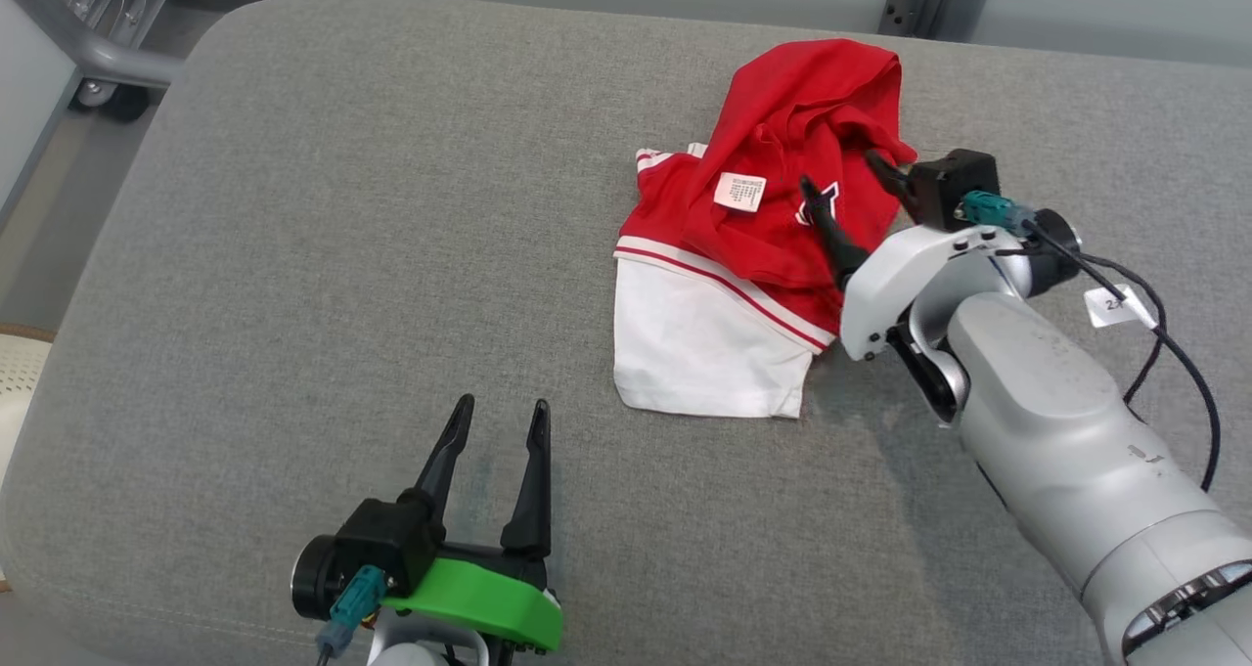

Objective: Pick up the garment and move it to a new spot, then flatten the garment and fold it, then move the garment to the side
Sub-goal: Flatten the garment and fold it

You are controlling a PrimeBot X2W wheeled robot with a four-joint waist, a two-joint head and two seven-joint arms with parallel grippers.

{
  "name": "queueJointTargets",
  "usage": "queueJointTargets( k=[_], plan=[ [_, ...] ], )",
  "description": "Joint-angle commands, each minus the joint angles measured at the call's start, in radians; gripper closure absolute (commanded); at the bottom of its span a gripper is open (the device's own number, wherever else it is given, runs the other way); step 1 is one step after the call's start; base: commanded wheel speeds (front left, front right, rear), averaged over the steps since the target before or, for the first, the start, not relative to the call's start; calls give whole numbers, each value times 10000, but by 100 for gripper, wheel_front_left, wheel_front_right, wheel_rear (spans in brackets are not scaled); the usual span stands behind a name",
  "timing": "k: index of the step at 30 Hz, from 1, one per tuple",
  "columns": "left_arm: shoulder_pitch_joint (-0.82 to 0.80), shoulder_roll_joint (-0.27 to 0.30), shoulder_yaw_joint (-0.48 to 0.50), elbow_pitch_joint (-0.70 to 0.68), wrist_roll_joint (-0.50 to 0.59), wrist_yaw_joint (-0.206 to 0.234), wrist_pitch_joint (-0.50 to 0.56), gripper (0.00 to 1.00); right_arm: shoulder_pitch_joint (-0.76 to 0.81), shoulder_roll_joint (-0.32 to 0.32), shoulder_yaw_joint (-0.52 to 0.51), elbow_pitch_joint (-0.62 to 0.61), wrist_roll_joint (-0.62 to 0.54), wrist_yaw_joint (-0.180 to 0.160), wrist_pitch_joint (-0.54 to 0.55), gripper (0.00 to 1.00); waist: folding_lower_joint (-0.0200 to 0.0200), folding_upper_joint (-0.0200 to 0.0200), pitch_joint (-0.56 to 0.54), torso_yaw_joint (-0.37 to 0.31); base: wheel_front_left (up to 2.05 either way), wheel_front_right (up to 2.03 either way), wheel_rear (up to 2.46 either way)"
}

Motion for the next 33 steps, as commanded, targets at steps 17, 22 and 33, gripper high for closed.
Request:
queueJointTargets(
  k=[17, 22, 33],
  plan=[
    [-439, 15, -445, -99, -479, 149, -5, 0, -1073, -85, 224, 1530, -417, -15, 402, 7, 0, 0, 789, 1210, 0, 0, 0],
    [-506, 15, -574, -139, -567, 170, -5, 0, -1609, -207, 241, 2104, -543, -15, 304, 6, 0, 0, 957, 1394, 0, 0, 0],
    [-589, 15, -627, -35, -531, 244, -5, 0, -2064, -154, 207, 2590, -612, -15, 113, 100, 0, 0, 1106, 1435, 0, 0, 0]
  ],
)
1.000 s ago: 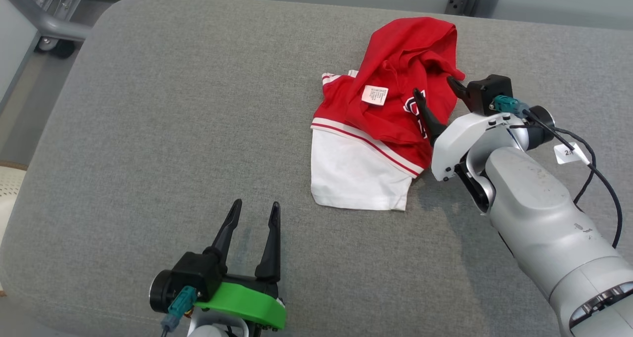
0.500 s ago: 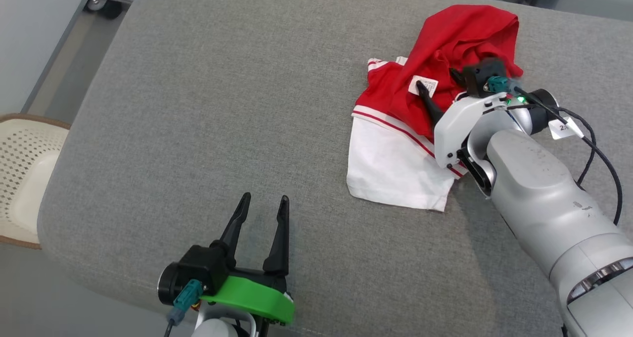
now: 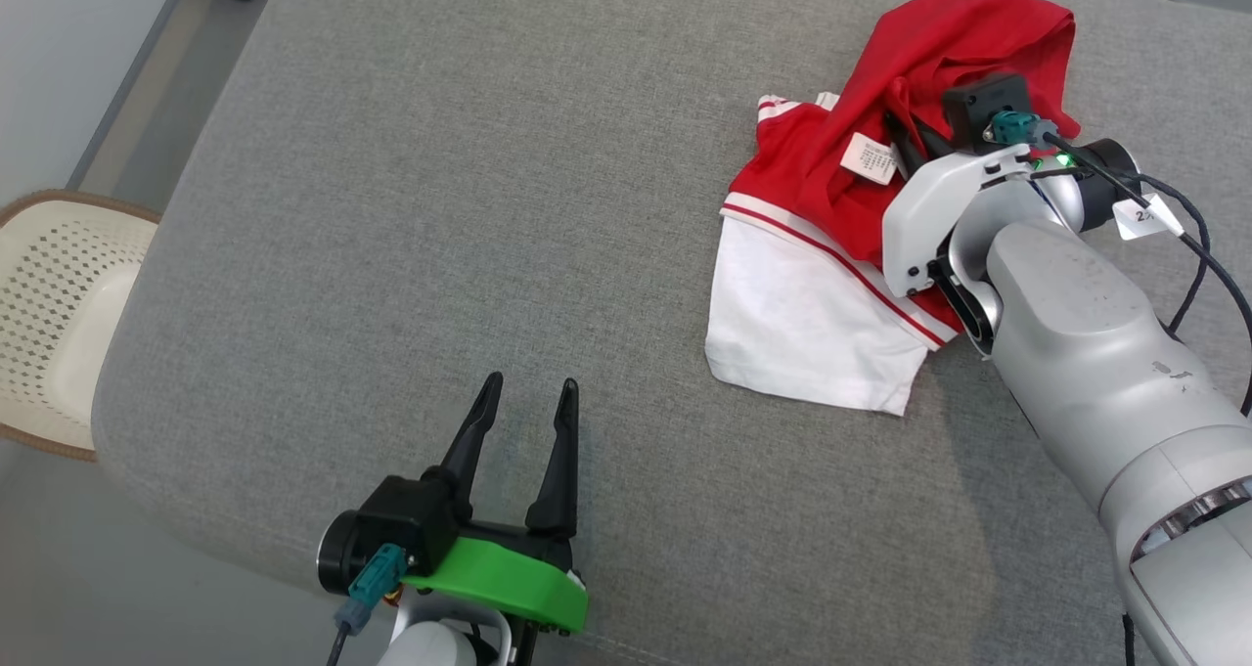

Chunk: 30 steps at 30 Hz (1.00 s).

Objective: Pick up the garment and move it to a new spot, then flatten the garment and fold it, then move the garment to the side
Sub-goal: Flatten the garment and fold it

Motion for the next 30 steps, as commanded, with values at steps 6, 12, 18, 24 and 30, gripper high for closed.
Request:
queueJointTargets(
  k=[6, 12, 18, 24, 30],
  plan=[
    [23, 16, 214, 39, 208, -20, -3, 0, 244, -178, -234, -1059, 326, -15, -281, 100, -1, 0, -408, -752, 0, 0, 0],
    [204, 16, 522, 90, 508, -101, -3, 0, 1797, -1032, -1176, -4176, 52, -15, -271, 100, -1, 0, -831, -1666, 0, 0, 0],
    [363, 18, 816, 141, 756, -226, -4, 0, 4449, -1653, -2735, -7056, -415, -13, -272, 100, -1, 0, -1150, -2480, 0, 0, 0],
    [384, 18, 1044, 176, 1032, -407, -3, 0, 6616, -1786, -4076, -8900, -648, -15, -275, 100, -1, 0, -1139, -3092, 0, 0, 0],
    [370, 18, 1180, 216, 1233, -512, -3, 0, 7678, -1655, -4997, -9293, -939, -15, -276, 100, -1, 0, -1041, -3363, 0, 0, 0]
  ],
)
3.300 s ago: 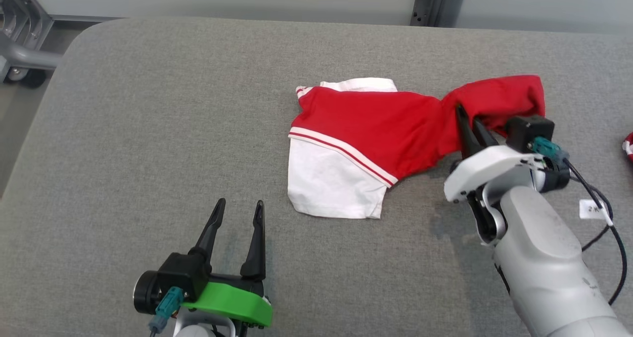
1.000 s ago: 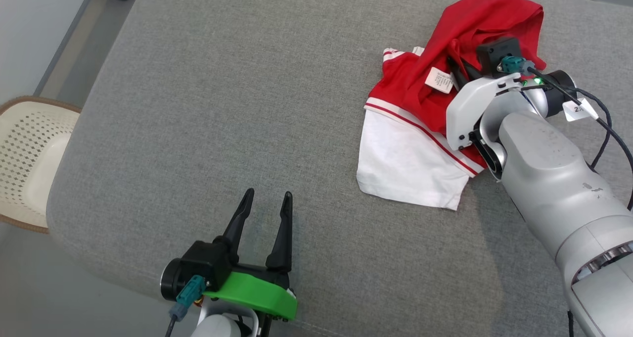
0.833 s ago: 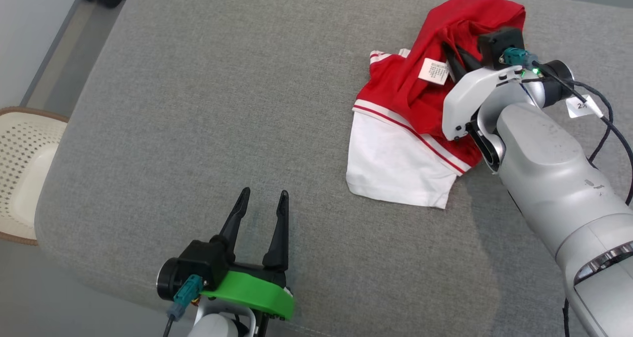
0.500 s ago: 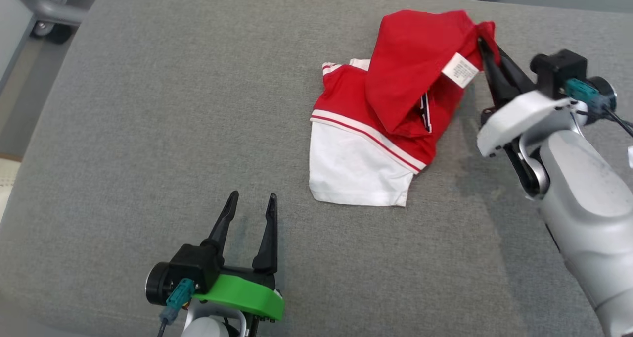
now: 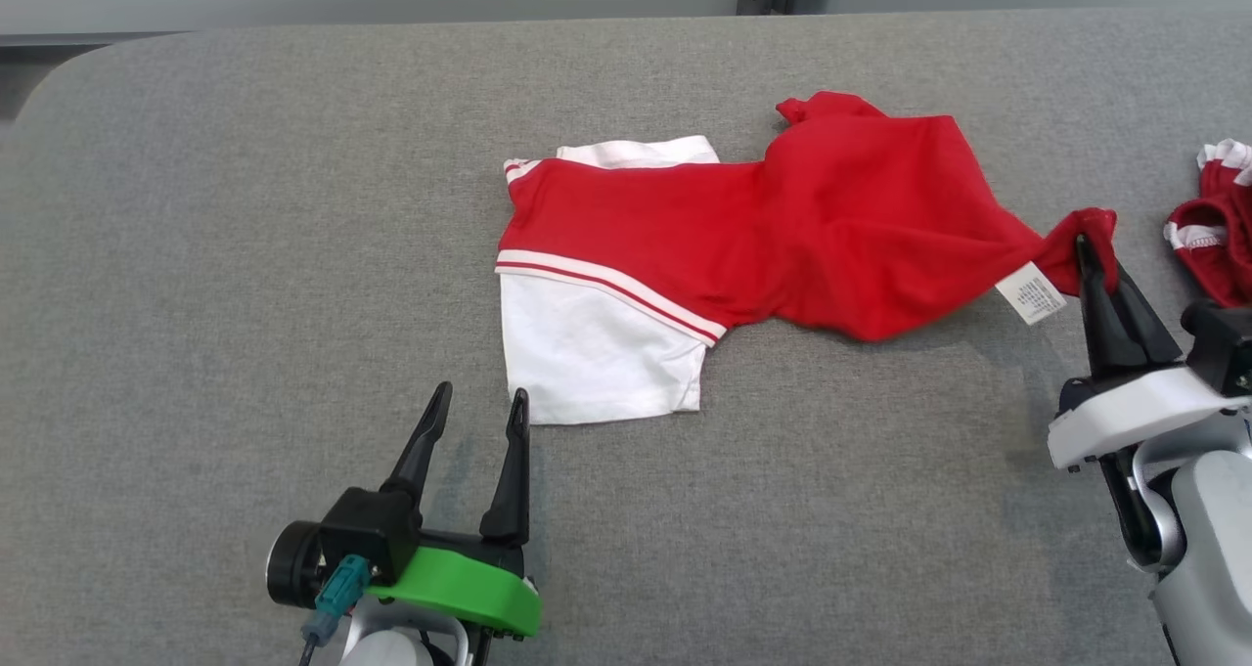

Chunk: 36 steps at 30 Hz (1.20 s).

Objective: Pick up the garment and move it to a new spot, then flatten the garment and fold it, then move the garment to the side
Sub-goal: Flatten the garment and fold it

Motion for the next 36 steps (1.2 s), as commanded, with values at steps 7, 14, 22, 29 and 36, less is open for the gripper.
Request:
queueJointTargets(
  k=[7, 14, 22, 29, 36],
  plan=[
    [156, 22, 168, 58, 227, -90, -4, 0, 908, 269, -748, 1, -381, -15, -29, 89, 0, -1, -4, -369, 0, 0, 0],
    [269, 22, 200, 100, 259, -146, -3, 0, 1632, 449, -995, -161, -844, -15, -29, 0, 0, -1, -185, -640, 0, 0, 0],
    [542, 22, 213, 118, 262, -149, -4, 0, 2928, 572, -1833, -297, -823, -15, -29, 0, 0, -1, -540, -883, 0, 0, 0],
    [543, 22, 51, 155, 192, -196, -3, 0, 2323, 376, -1716, -131, -721, -15, -29, 0, 0, -1, -597, -815, 0, 0, 0],
    [259, 22, -100, 166, 99, -174, -3, 0, 233, -199, -211, 1658, -196, -15, 1169, 0, 0, -1, -340, -296, 0, 0, 0]
  ],
)
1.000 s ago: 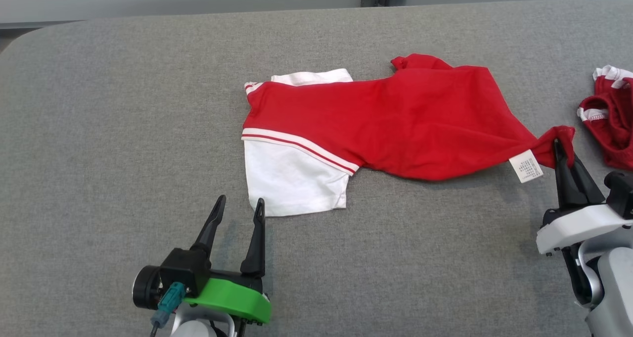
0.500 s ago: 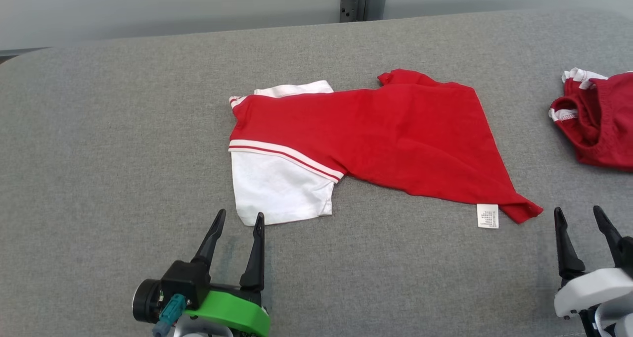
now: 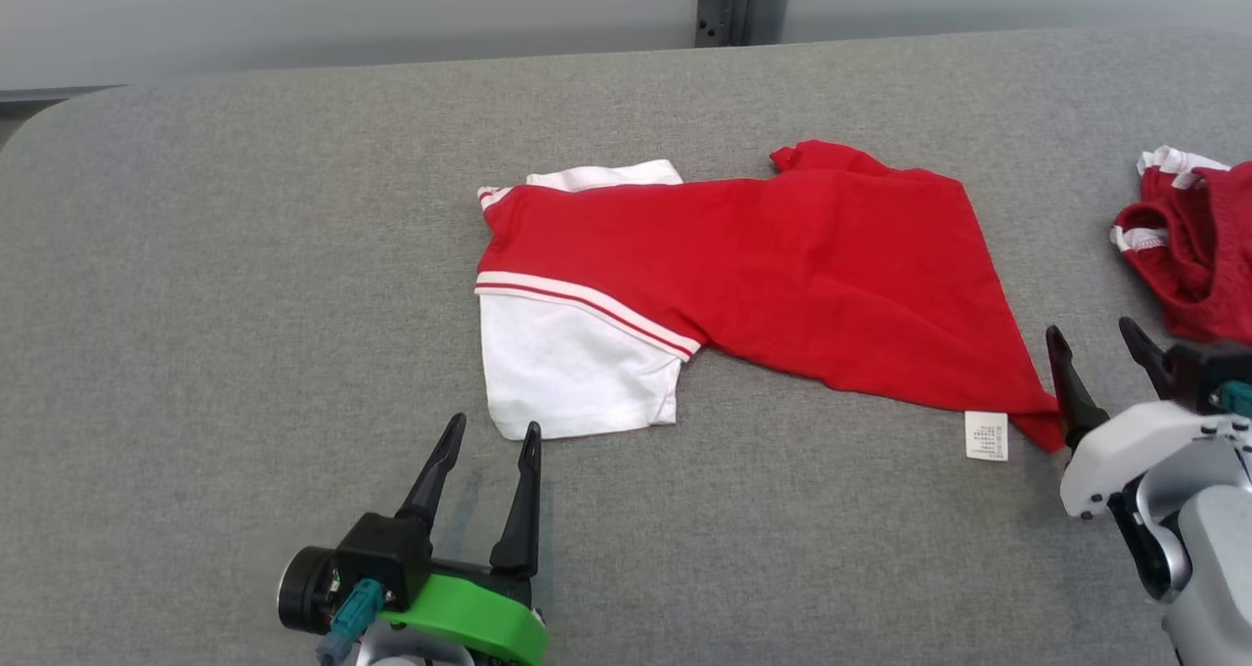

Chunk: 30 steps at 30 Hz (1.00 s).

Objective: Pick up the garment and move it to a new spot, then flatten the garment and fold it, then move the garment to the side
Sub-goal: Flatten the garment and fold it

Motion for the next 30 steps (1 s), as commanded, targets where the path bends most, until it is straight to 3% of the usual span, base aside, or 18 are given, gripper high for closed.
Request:
queueJointTargets(
  k=[1, 8, 16, 17, 18, 19, 20, 30],
  plan=[
    [-172, 22, 1, 1, -103, 25, -3, 0, -455, -125, 248, 352, 148, -15, 305, 0, 0, -1, 190, 307, 0, 0, 0],
    [-370, 22, -79, -41, -165, 60, -4, 0, -2270, -372, 1241, 2253, 921, -15, 1921, 0, 0, -1, 576, 954, 0, 0, 0],
    [-582, 22, -183, -40, -234, 98, -2, 0, -3566, -568, 1878, 3888, 1652, -15, 2636, 0, 0, -1, 901, 1374, 0, 0, 0],
    [-611, 22, -209, -31, -243, 100, -2, 0, -3650, -587, 1969, 4046, 1748, -15, 2704, 38, 0, -1, 920, 1413, 0, 0, 0],
    [-637, 22, -222, -25, -258, 109, -2, 0, -3723, -585, 2079, 4169, 1879, -13, 2784, 67, 0, -1, 932, 1445, 0, 0, 0],
    [-653, 22, -226, -22, -278, 113, -2, 0, -3792, -582, 2197, 4236, 2021, -10, 2847, 87, 0, -1, 937, 1468, 0, 0, 0],
    [-656, 22, -225, -19, -290, 113, -2, 0, -3871, -597, 2292, 4260, 2146, -7, 2867, 100, 0, -1, 940, 1482, 0, 0, 0],
    [-571, 22, -193, -27, -302, 190, -2, 0, -5056, -1606, 2899, 4199, 1814, -18, 1670, 100, 0, -1, 835, 1334, 0, 0, 0]
  ],
)
